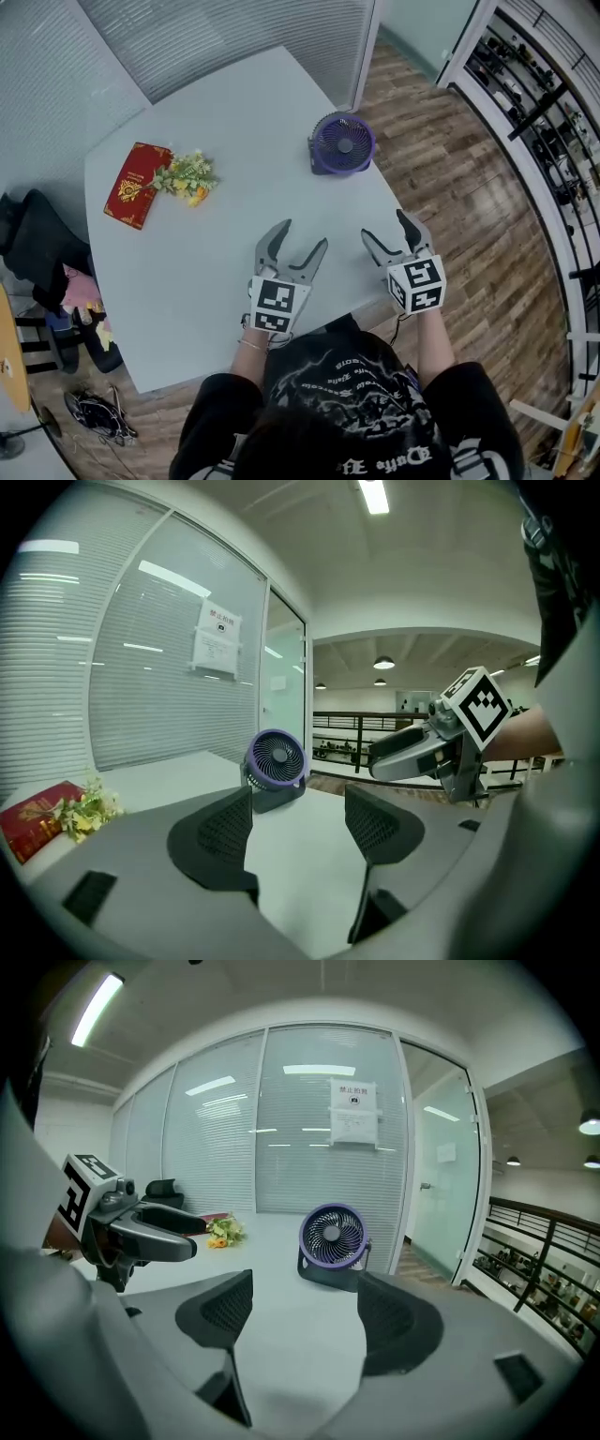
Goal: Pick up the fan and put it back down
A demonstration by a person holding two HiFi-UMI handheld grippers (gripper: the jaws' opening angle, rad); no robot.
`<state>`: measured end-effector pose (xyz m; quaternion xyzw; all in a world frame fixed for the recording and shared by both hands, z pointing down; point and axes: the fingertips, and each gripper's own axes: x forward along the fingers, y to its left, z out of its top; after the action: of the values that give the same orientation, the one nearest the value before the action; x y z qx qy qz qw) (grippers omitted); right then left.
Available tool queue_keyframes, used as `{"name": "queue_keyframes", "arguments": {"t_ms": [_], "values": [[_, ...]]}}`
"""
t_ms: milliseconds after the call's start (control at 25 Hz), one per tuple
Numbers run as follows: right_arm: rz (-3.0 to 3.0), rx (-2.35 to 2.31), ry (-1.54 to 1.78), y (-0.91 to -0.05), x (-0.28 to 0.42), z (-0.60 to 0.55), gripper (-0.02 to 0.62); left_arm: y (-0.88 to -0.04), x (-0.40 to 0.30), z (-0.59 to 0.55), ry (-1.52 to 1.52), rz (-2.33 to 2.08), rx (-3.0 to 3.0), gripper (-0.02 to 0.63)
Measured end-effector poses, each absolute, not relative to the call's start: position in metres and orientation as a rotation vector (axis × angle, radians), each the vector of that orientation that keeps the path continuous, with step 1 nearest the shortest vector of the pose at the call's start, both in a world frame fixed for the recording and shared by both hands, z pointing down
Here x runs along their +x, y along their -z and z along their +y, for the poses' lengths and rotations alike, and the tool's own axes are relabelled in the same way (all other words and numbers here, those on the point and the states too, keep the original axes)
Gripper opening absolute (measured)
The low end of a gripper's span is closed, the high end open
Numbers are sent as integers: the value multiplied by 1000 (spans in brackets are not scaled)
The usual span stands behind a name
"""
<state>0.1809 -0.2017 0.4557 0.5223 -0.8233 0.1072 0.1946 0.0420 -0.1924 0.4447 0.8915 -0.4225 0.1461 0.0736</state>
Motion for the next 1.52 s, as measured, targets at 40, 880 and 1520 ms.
{"name": "queue_keyframes", "arguments": {"t_ms": [40,880,1520], "values": [[-2311,1472,-292,-454,178,-196,356,-445,37,-187,-436,-1279,2675,314],[-2261,1533,-305,-465,159,-117,336,-462,11,-125,-439,-1275,2654,314],[-2283,1640,-291,-452,170,-119,9,-451,21,-123,-345,-1252,2661,20]]}}
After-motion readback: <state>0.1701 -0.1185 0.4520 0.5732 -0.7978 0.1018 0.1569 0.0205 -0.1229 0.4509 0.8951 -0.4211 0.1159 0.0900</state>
